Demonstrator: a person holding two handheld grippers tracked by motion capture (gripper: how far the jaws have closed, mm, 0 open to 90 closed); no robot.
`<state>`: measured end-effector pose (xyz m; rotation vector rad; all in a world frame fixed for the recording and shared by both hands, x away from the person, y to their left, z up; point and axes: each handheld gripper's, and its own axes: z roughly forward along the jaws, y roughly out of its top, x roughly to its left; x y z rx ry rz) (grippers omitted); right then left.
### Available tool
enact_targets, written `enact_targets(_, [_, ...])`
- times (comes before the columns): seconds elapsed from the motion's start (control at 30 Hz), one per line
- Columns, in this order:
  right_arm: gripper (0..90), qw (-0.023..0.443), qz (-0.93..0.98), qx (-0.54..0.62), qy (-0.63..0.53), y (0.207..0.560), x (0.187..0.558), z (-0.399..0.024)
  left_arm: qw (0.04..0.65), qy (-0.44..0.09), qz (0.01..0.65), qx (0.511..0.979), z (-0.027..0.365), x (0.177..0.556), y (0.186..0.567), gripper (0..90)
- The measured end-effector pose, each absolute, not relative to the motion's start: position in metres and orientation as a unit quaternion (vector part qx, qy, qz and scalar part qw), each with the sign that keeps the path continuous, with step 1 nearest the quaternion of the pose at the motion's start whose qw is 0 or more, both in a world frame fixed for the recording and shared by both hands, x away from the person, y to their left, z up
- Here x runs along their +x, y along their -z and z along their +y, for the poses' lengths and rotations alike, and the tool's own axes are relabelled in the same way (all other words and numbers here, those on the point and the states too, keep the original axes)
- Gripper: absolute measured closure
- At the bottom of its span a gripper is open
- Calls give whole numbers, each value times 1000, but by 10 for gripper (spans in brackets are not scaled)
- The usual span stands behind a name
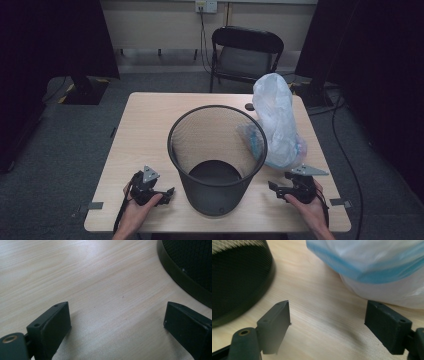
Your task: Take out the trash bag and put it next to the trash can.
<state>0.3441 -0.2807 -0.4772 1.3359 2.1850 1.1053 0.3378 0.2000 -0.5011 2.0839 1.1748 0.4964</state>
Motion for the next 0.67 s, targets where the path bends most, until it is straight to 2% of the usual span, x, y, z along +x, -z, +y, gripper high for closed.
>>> enact_targets(0.1, [187,167,784,472,-368,487,349,-277,342,-191,452,801,200,338,501,64])
enact_targets(0.4, [167,207,788,469,-341,498,349,-266,342,-191,452,801,200,338,501,64])
enact_targets(0.67, [152,212,785,470,-343,499,350,-266,342,-192,450,802,200,338,501,62])
